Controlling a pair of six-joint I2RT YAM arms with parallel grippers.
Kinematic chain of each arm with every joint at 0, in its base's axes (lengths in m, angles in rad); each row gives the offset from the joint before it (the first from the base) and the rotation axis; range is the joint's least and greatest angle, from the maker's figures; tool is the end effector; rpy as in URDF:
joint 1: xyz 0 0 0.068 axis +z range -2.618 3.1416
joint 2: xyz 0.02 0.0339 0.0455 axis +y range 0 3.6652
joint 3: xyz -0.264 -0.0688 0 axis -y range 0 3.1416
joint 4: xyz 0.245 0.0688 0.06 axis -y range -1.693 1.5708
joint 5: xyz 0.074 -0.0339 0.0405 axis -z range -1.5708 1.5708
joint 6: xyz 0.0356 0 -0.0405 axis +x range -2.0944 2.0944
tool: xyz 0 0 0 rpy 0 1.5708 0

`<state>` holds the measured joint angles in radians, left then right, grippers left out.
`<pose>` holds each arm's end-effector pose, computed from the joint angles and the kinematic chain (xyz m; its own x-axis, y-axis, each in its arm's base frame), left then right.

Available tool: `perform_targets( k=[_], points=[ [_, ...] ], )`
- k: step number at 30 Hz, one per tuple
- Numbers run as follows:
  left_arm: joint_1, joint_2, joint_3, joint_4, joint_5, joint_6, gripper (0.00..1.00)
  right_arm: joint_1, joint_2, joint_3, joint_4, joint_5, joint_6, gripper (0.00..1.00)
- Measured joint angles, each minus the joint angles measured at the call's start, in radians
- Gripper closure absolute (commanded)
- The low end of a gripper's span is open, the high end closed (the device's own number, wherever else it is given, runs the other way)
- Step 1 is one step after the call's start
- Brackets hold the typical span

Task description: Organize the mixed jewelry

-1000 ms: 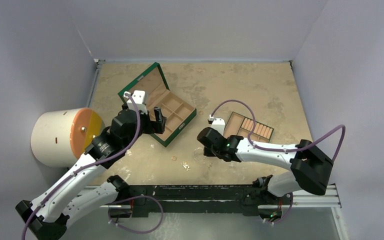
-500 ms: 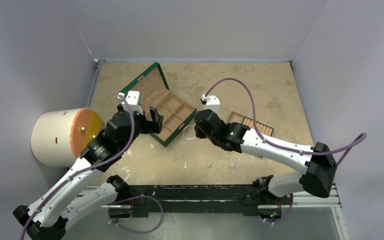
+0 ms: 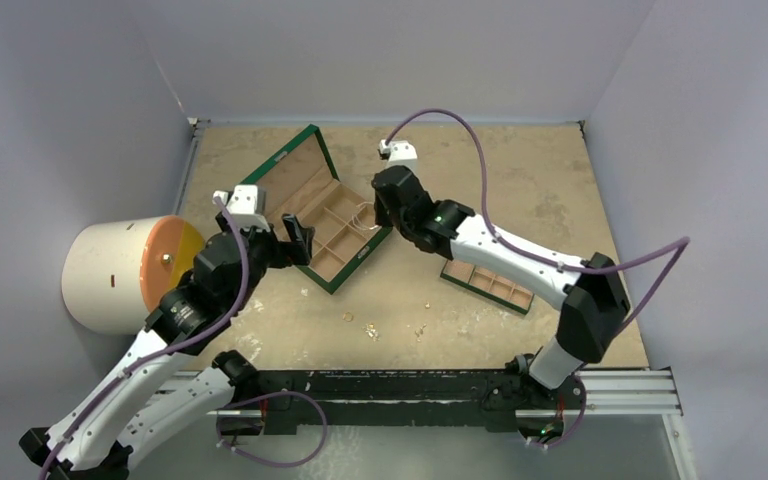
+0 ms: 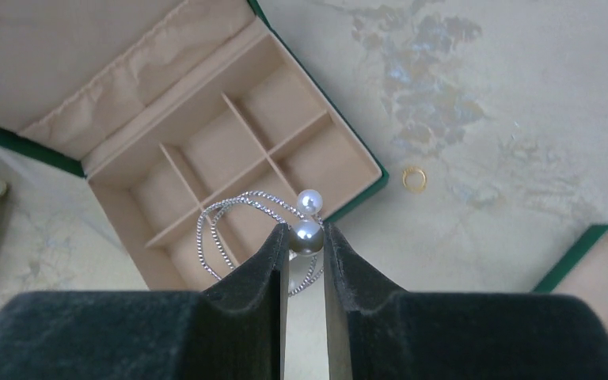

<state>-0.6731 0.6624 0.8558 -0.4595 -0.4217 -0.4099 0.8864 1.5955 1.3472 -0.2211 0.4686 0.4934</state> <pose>0.1213 -0.0780 0.3538 -0.2922 -0.2321 -0.9278 0.1565 0.9454 -0.2858 0.2483 0.2789 0.3275 -0.4587 0.1063 -0.8822 -0.2491 0.9376 0.2425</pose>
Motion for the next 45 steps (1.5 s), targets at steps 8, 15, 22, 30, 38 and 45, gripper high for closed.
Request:
perform_targets(
  k=[8,15,22,30,38,45],
  points=[
    [0.005,-0.013,0.0,0.0,-0.011,0.0,0.09,-0.04,0.206,0.166,0.038,-0.046,-0.031,0.91],
    [0.012,-0.029,0.0,0.0,-0.013,-0.001,0.09,-0.05,0.372,0.285,0.056,-0.052,-0.029,0.92],
    [0.023,-0.034,0.0,0.0,-0.013,-0.002,0.09,-0.061,0.506,0.367,0.066,-0.049,-0.005,0.93],
    [0.025,-0.035,0.0,0.0,-0.009,-0.002,0.09,-0.08,0.601,0.426,0.075,-0.026,0.027,0.93],
    [0.025,-0.039,0.0,0.0,-0.005,-0.003,0.09,-0.083,0.653,0.47,0.079,0.014,0.032,0.93],
    [0.025,-0.039,0.0,0.0,-0.002,-0.003,0.09,-0.081,0.693,0.504,0.088,0.045,0.046,0.93]
  ],
)
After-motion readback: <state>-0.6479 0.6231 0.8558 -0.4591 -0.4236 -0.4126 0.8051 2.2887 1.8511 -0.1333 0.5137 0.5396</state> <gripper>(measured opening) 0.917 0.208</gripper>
